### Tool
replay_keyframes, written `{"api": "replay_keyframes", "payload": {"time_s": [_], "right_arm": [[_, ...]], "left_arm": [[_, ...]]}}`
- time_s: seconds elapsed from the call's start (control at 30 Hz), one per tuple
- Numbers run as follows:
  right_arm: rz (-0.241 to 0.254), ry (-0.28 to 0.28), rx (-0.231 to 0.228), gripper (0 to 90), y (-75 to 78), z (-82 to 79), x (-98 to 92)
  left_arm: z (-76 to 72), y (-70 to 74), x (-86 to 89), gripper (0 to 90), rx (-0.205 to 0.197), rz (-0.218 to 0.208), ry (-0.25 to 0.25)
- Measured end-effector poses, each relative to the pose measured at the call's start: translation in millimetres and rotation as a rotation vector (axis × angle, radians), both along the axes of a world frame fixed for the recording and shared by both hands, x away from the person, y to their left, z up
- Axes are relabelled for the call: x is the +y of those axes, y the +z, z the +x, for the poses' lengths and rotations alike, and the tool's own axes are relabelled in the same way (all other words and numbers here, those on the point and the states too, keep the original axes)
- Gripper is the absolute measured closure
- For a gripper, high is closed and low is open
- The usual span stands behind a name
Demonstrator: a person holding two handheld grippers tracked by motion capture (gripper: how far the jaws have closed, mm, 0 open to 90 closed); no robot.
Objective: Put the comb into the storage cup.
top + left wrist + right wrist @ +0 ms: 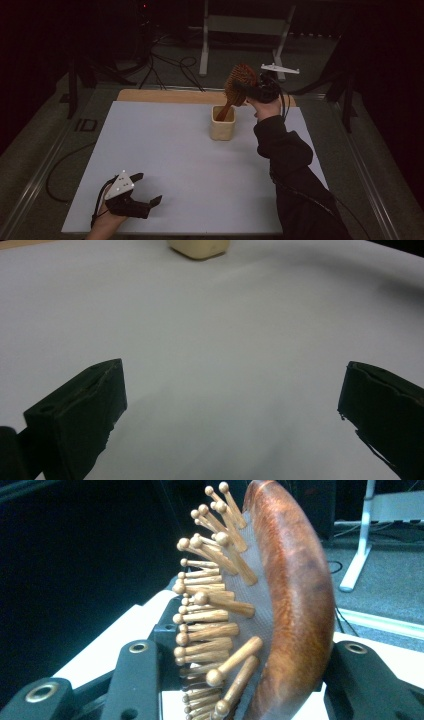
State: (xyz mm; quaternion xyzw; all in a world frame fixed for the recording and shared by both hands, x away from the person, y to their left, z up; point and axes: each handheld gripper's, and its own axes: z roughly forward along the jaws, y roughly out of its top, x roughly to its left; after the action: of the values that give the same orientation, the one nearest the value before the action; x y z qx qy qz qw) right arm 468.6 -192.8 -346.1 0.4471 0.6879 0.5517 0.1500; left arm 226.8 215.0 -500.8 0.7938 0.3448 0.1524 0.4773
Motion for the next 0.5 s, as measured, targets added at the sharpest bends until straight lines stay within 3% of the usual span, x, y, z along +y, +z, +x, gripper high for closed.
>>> {"api": "replay_keyframes", "payload": {"time_s": [0.5], "right_arm": [[-0.009,0.040,0.052,51.4,-25.1,5.5,8.4]], "left_arm": [[-0.6,-0.8,0.7,0.0,0.000,0.001,-0.004]]}}
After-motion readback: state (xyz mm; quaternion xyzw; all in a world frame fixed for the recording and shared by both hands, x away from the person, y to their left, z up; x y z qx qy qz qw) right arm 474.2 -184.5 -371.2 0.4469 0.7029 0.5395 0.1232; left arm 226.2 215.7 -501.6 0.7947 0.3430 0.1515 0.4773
